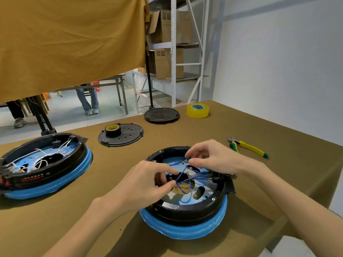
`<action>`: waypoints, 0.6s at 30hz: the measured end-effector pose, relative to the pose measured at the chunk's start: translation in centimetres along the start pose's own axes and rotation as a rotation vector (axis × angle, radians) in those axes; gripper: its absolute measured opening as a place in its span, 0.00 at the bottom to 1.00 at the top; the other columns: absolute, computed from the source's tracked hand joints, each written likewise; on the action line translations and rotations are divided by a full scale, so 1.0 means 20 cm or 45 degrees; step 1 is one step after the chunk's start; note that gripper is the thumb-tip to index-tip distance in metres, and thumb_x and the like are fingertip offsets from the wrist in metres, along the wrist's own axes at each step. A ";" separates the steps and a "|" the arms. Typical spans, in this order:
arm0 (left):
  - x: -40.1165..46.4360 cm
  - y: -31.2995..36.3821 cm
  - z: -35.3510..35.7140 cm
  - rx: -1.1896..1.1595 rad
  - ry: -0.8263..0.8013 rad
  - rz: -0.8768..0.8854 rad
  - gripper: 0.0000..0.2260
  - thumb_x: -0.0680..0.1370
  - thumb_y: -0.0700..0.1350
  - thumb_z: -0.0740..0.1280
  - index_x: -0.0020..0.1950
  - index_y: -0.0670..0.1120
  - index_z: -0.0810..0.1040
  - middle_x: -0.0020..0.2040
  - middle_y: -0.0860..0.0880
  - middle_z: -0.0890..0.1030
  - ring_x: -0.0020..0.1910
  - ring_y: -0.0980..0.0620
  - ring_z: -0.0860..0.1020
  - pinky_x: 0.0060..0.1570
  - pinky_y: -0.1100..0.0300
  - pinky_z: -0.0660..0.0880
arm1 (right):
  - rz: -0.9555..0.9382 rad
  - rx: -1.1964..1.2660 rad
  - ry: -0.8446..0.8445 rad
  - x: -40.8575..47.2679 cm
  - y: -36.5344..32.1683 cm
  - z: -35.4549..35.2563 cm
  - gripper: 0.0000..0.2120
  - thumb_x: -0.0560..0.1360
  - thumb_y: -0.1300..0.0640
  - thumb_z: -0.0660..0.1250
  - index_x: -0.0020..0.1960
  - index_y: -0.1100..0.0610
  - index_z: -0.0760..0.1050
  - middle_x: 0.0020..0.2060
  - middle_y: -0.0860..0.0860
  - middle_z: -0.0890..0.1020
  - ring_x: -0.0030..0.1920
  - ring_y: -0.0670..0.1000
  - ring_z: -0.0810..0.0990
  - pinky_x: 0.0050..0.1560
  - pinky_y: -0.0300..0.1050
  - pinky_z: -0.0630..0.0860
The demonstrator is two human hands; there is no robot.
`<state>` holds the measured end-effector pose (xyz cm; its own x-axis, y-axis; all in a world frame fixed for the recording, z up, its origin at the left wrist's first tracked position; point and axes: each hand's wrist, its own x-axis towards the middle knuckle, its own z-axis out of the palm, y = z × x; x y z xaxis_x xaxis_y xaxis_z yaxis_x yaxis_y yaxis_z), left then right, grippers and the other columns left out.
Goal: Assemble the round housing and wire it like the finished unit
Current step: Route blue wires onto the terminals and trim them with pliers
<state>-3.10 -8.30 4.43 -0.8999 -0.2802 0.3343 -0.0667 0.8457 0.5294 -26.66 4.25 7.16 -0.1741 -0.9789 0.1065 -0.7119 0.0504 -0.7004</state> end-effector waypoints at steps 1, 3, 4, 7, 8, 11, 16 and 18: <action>0.00 0.00 0.00 0.002 0.001 -0.001 0.11 0.80 0.52 0.70 0.62 0.59 0.82 0.37 0.58 0.82 0.39 0.53 0.81 0.40 0.55 0.79 | 0.010 0.005 -0.043 0.00 0.00 0.00 0.06 0.78 0.53 0.73 0.54 0.52 0.85 0.44 0.47 0.87 0.43 0.43 0.84 0.44 0.35 0.78; 0.01 0.01 0.01 0.005 0.005 -0.005 0.11 0.80 0.52 0.70 0.62 0.60 0.82 0.37 0.57 0.82 0.38 0.53 0.80 0.40 0.54 0.79 | 0.013 0.016 -0.088 -0.01 0.00 0.00 0.01 0.76 0.55 0.75 0.47 0.50 0.86 0.42 0.46 0.87 0.42 0.44 0.85 0.42 0.34 0.78; 0.01 0.01 0.01 0.007 0.003 -0.008 0.11 0.80 0.51 0.70 0.61 0.60 0.82 0.37 0.57 0.82 0.38 0.53 0.81 0.40 0.54 0.79 | 0.006 0.008 -0.081 0.00 0.00 0.00 0.02 0.75 0.56 0.76 0.44 0.49 0.86 0.42 0.47 0.87 0.41 0.44 0.85 0.41 0.33 0.77; 0.01 0.01 0.01 -0.032 -0.036 0.002 0.09 0.79 0.48 0.71 0.57 0.59 0.85 0.42 0.60 0.82 0.43 0.55 0.81 0.42 0.57 0.80 | -0.019 -0.065 -0.050 0.00 0.01 0.02 0.05 0.75 0.58 0.76 0.43 0.48 0.86 0.42 0.48 0.86 0.40 0.44 0.84 0.40 0.34 0.77; 0.01 0.01 0.01 -0.051 -0.050 0.008 0.08 0.79 0.47 0.72 0.55 0.59 0.86 0.43 0.61 0.82 0.45 0.55 0.81 0.44 0.57 0.80 | -0.037 -0.097 -0.050 0.00 0.01 0.02 0.04 0.75 0.58 0.76 0.43 0.49 0.86 0.43 0.47 0.86 0.40 0.44 0.83 0.41 0.35 0.77; 0.01 0.01 0.01 -0.072 -0.050 0.010 0.08 0.79 0.45 0.72 0.53 0.59 0.87 0.44 0.61 0.81 0.46 0.55 0.81 0.45 0.57 0.80 | -0.084 -0.173 -0.072 0.00 0.01 0.06 0.02 0.78 0.56 0.73 0.47 0.51 0.85 0.43 0.45 0.84 0.43 0.42 0.81 0.43 0.34 0.77; 0.01 0.03 0.02 -0.017 0.031 -0.023 0.09 0.79 0.46 0.71 0.57 0.58 0.85 0.39 0.58 0.82 0.40 0.54 0.81 0.40 0.56 0.79 | -0.007 -0.044 -0.011 0.01 0.01 0.02 0.05 0.79 0.56 0.71 0.53 0.53 0.85 0.44 0.46 0.86 0.44 0.44 0.83 0.47 0.39 0.80; 0.01 0.04 0.02 0.014 0.040 -0.019 0.10 0.79 0.47 0.70 0.58 0.58 0.84 0.36 0.56 0.82 0.37 0.54 0.80 0.39 0.55 0.79 | 0.012 -0.027 -0.112 0.00 0.00 0.01 0.05 0.77 0.55 0.73 0.52 0.52 0.86 0.44 0.48 0.87 0.43 0.46 0.84 0.47 0.41 0.81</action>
<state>-3.53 -7.50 4.54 -0.8848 -0.3067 0.3508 -0.0847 0.8462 0.5261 -26.62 4.13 7.03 -0.1209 -0.9920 0.0368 -0.7249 0.0629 -0.6859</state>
